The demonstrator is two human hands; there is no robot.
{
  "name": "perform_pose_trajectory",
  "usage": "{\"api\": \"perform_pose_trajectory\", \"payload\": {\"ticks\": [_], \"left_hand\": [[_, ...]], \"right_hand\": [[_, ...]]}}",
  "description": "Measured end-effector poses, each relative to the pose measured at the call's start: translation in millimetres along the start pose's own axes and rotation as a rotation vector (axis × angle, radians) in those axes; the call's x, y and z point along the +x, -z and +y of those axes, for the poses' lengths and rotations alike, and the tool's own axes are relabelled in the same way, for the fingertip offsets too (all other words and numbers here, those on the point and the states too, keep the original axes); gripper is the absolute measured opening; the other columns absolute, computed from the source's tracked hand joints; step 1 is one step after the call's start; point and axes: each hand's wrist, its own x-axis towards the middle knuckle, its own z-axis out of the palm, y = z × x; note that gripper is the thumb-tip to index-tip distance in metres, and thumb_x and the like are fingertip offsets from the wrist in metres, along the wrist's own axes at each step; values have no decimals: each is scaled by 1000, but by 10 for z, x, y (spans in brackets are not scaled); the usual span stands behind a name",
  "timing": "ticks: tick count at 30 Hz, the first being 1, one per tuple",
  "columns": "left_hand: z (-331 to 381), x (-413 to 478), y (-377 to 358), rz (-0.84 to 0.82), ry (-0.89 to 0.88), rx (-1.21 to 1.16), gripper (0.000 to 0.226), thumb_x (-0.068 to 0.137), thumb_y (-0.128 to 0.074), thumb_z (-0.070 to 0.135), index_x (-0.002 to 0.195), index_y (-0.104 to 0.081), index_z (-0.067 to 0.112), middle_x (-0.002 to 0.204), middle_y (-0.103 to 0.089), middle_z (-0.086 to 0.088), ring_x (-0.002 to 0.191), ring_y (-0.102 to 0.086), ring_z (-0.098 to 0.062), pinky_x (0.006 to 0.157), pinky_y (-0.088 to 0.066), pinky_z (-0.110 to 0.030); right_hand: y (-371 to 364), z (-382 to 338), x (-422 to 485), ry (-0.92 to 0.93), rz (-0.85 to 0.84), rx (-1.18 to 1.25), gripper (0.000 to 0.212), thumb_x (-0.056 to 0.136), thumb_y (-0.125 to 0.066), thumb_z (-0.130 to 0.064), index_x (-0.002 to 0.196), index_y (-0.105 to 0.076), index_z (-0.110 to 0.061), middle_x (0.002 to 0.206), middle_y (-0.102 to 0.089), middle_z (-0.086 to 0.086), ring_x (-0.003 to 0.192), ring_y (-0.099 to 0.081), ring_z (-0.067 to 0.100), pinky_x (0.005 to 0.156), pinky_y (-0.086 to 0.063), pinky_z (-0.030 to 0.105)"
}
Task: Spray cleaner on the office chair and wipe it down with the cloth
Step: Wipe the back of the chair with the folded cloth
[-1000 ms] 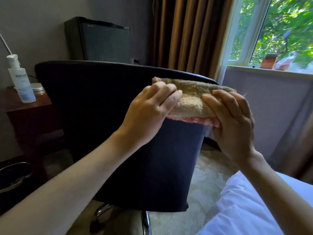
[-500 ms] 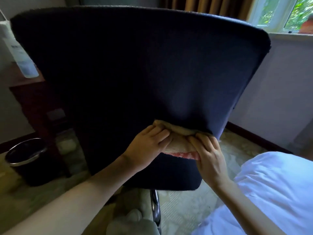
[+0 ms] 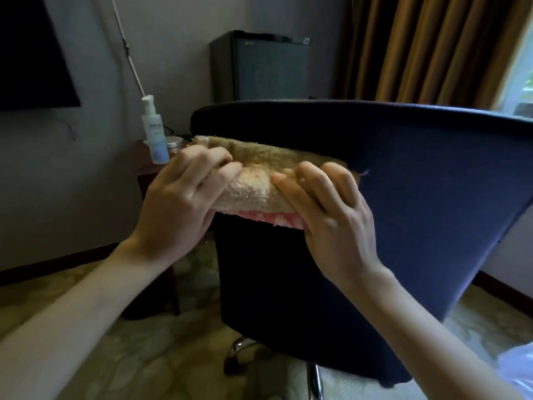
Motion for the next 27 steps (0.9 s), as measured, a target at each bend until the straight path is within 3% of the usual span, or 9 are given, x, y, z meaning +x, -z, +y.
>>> {"api": "perform_pose_trajectory", "payload": {"ticks": [4,7,10,14,18,22,27], "left_hand": [[-539,326,129,-5,109,42,33,84,-58,-1,116,-60,6,121,-57,-10,113,-46,-31,90,-47,-46],[-715,592,49,-36,189,-16,37,80,-57,1,116,-59,8,122,-57,-8,110,-49,-31,87,-45,-42],[-661,739,-114,-103,239,-143,41,81,-42,15,117,-61,9,119,-62,-9,107,-55,-33,93,-43,-39],[-512,745,-156,-98,326,-200,50,76,-34,29,113,-62,13,112,-65,-4,105,-55,-28,86,-49,-42],[-434,724,-83,-134,283,-220,49,78,-39,37,115,-60,12,117,-62,-4,108,-53,-27,87,-48,-43],[-248,732,-29,-132,243,-191,44,77,-58,26,119,-58,11,121,-59,-6,110,-50,-28,88,-47,-45],[81,762,47,-110,189,-169,52,69,-72,15,120,-60,12,123,-59,-7,109,-50,-29,88,-45,-42]], "right_hand": [[-185,-169,743,60,17,-37,26,91,-56,-17,115,-67,-18,118,-63,4,103,-46,25,77,-44,33],[-248,-108,1117,20,-106,-59,28,82,-58,-15,109,-65,-19,116,-62,1,102,-47,26,79,-44,36],[-282,9,1185,-44,-226,-72,36,75,-55,-6,108,-64,-17,106,-62,2,96,-51,31,76,-49,44],[-231,80,1106,-23,-226,-68,35,82,-40,-18,109,-63,-17,108,-62,1,98,-52,29,76,-49,40],[-148,146,1016,-28,-182,-46,30,86,-44,-16,109,-64,-17,114,-62,0,102,-52,29,79,-49,40],[34,276,946,-11,-183,-34,35,84,-42,-12,112,-64,-17,120,-61,-1,106,-52,29,82,-50,40],[328,495,784,-28,-182,-32,43,75,-59,1,114,-64,-16,123,-61,-1,113,-52,29,87,-49,42]]}}
